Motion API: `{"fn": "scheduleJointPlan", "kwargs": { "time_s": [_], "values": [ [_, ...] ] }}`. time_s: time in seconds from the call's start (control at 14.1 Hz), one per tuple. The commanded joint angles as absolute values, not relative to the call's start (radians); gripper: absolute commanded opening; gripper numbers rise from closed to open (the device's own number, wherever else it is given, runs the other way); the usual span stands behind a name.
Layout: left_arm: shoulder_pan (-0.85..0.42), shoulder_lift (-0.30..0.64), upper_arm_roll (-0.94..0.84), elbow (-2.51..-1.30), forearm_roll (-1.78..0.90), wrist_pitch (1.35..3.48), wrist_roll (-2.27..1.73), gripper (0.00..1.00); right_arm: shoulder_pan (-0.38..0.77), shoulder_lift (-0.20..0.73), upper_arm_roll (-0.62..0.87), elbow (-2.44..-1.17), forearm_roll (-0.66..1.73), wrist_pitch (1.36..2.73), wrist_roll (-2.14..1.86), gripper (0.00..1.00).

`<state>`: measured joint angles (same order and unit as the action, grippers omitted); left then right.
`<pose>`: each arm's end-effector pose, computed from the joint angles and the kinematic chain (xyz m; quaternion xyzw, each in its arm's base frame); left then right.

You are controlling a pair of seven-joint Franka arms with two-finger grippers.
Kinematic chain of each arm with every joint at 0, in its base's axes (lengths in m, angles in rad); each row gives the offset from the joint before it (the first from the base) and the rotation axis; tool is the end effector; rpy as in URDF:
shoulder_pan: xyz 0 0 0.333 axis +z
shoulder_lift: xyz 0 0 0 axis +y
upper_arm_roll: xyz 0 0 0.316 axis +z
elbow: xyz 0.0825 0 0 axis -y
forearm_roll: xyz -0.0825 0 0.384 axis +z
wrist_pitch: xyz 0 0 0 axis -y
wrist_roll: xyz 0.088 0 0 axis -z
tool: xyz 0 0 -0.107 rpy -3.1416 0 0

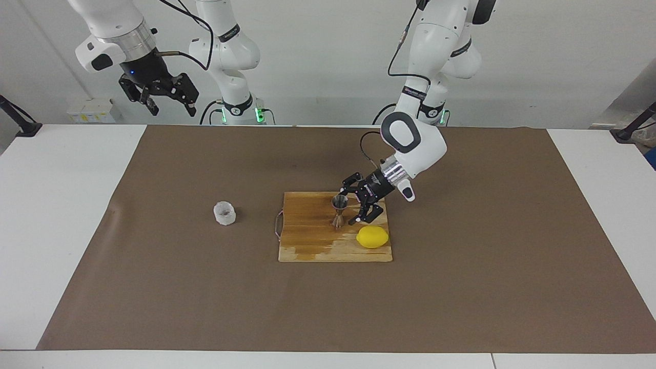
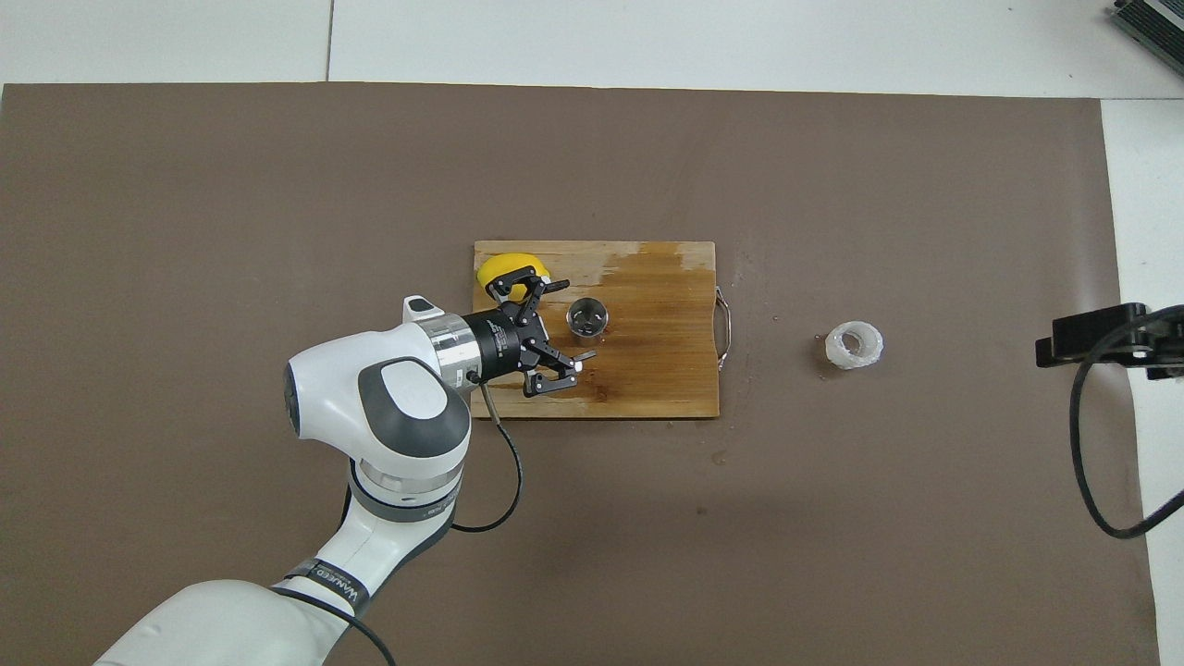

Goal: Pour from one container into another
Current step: 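Withdraw the left gripper while the right gripper moves toward the white cup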

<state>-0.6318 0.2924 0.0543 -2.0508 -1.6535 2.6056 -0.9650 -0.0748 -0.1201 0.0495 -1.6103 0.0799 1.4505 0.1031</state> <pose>0.5133 -0.3106 0.3067 0.5520 0.6957 -0.2473 0.3875 0.5040 -0.0017 0.6596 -0.9973 0.0603 0.0213 0.0360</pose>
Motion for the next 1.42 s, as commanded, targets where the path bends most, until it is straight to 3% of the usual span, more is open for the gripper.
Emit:
{"fn": "scheduleJointPlan", "kwargs": {
  "time_s": [0.0, 0.64, 0.92, 1.35],
  "values": [
    [-0.634, 0.265, 0.061, -2.068, -1.547, 2.620, -0.956, 1.00, -0.094, -0.129, 0.058, -1.611, 0.097, 1.434, 0.114, 1.00],
    [-0.459, 0.203, 0.063, -2.056, -1.232, 2.531, -0.740, 1.00, -0.094, -0.133, 0.058, -1.615, 0.097, 1.414, 0.112, 1.00],
    [-0.361, 0.192, 0.063, -2.027, -0.875, 2.383, -0.611, 1.00, -0.097, -0.152, 0.054, -1.618, 0.097, 1.365, 0.082, 1.00],
    [-0.169, 0.219, 0.061, -1.680, -0.399, 1.926, -0.603, 1.00, -0.115, -0.201, 0.022, -1.762, 0.100, 1.471, -0.407, 1.00]
  ]
}}
